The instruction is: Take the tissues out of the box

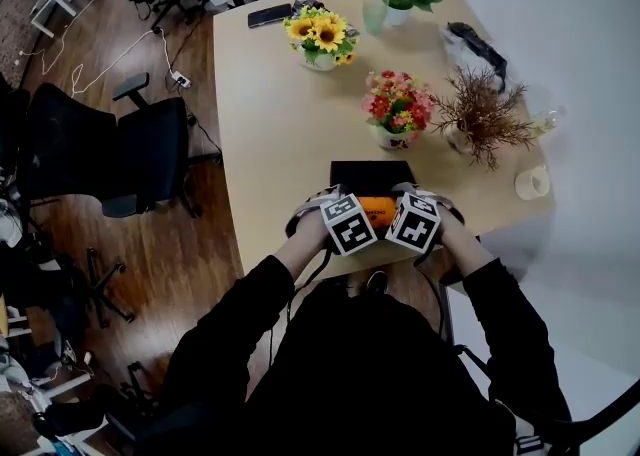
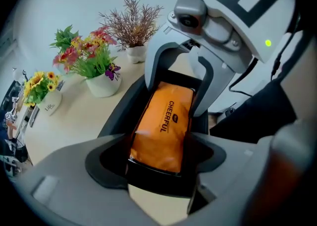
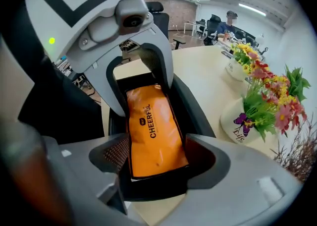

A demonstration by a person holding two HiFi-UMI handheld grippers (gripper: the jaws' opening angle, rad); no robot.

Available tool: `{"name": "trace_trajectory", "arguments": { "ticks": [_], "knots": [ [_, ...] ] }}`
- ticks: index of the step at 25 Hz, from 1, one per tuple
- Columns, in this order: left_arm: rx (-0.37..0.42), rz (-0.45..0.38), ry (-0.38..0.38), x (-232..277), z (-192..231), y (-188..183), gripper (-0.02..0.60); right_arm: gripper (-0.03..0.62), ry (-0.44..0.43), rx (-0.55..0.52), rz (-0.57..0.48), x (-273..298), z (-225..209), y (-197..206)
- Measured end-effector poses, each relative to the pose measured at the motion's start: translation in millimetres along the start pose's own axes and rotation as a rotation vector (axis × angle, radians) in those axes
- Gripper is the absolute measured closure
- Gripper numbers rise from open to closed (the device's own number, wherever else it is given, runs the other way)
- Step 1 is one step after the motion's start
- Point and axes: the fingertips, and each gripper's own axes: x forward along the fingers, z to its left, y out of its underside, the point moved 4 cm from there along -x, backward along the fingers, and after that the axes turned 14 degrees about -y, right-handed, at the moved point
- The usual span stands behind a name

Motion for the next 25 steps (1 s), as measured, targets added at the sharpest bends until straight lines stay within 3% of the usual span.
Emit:
{"name": "trace_trajectory", "arguments": {
  "ticks": [14,19,25],
  "knots": [
    [0.026,0.029,0.029,4,0,2,0.295,0.273,-0.038,0.030,0.016,5,0,-6],
    [0.035,0.042,-0.023,-1,-4,-1,0.365,0.335,0.001,0.037,-0.003,-1,5,-6],
    [0.015,-0.039,-0.117,-25,-12,-8,0.402,0.370,0.088,-0.011,-0.026,-19,19,-1]
  ]
}}
